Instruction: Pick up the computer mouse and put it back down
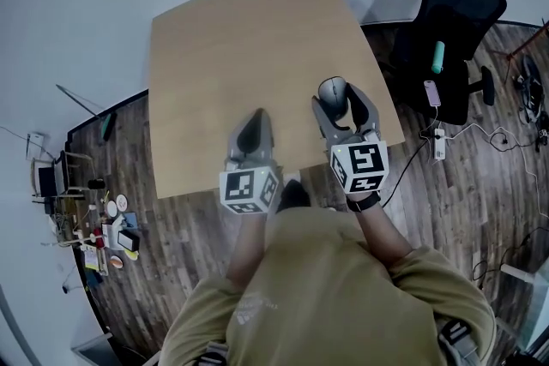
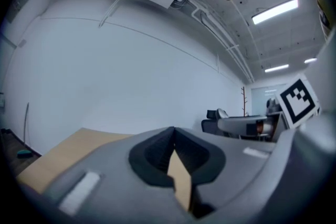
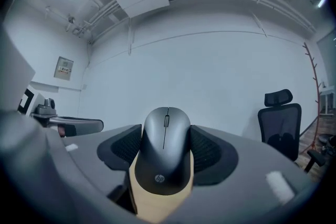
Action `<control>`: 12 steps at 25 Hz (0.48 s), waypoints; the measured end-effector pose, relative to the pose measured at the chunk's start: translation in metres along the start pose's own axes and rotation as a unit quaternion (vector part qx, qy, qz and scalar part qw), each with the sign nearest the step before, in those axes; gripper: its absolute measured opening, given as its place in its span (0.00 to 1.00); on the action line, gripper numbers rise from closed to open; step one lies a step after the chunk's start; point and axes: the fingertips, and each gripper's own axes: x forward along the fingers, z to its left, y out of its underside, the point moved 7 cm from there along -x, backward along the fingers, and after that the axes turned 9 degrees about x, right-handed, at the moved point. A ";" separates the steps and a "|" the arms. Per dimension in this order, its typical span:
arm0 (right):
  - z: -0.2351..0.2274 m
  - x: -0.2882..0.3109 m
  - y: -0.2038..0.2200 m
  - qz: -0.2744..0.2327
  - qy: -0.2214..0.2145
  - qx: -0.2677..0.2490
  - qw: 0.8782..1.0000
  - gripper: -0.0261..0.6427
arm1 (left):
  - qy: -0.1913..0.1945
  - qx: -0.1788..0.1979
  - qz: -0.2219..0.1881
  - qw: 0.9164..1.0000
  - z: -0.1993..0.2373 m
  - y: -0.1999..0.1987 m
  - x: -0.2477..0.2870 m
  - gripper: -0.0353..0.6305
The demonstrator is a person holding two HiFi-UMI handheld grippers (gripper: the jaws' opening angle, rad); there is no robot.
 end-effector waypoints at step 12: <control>0.059 -0.029 0.025 0.027 -0.068 0.029 0.997 0.48 | -0.041 -0.014 -0.005 0.999 0.011 0.012 -0.078 0.06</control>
